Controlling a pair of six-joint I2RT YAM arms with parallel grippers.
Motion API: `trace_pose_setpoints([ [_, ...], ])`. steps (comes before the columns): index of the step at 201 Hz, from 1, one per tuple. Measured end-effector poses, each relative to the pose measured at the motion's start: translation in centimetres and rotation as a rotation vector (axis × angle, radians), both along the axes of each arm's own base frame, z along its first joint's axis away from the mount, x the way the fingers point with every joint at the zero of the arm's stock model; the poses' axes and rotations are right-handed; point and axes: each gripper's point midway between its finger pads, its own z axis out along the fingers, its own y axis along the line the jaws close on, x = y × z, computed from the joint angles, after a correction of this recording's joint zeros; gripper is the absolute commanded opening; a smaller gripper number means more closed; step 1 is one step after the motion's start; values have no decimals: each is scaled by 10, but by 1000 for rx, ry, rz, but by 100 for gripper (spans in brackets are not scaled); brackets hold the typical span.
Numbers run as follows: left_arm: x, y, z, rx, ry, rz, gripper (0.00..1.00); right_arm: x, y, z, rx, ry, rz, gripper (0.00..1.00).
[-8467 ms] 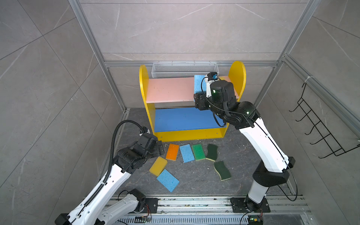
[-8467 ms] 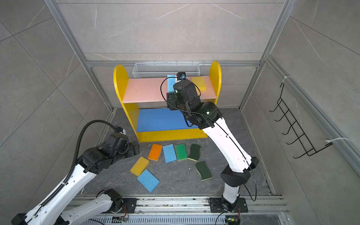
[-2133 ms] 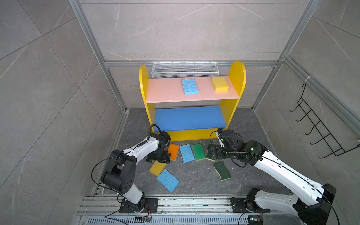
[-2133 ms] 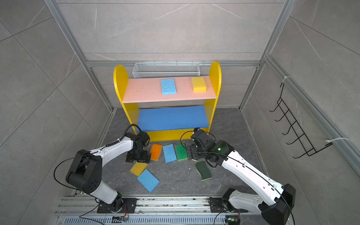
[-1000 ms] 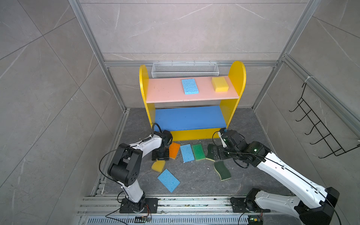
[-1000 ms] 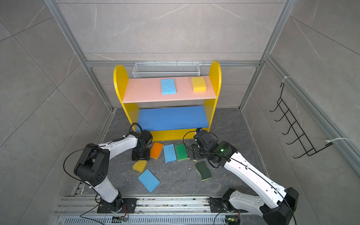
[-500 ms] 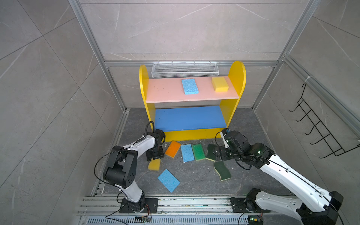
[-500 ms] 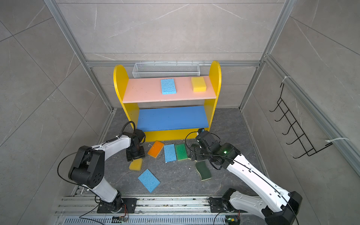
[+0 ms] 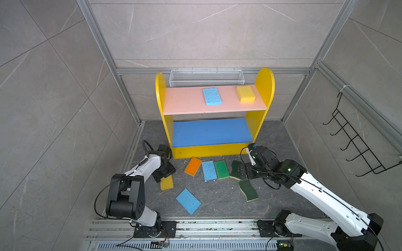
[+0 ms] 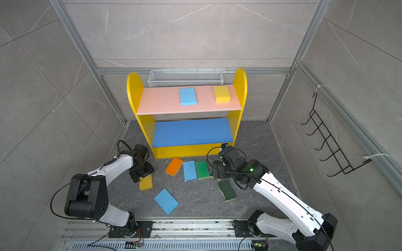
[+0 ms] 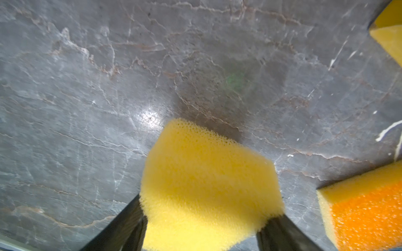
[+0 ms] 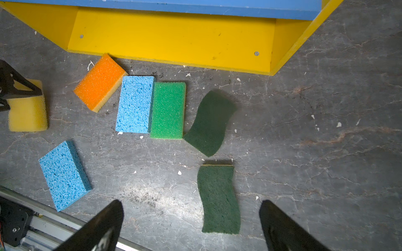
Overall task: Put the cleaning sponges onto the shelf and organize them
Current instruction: 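Lower the left gripper over the yellow sponge beside the orange sponge, then close the left gripper on the yellow sponge and lift it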
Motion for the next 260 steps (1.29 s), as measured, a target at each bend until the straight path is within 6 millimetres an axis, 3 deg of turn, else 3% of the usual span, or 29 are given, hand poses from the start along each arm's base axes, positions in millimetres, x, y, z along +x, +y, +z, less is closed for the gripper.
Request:
trace_pose_setpoints([
  [62,-3,1,4,3,-6,-1,95,-1,1,-1,5,9,1,99],
  [105,-26,-2,13,-43,-62,-20,98,-3,3,-1,15,17,7,99],
  [177,-55,-15,-7,-99,-34,-81,100,-6,6,-2,36,34,14,99],
  [260,-54,-14,-16,-70,-26,-140,100,-9,4,-1,50,40,-1,99],
])
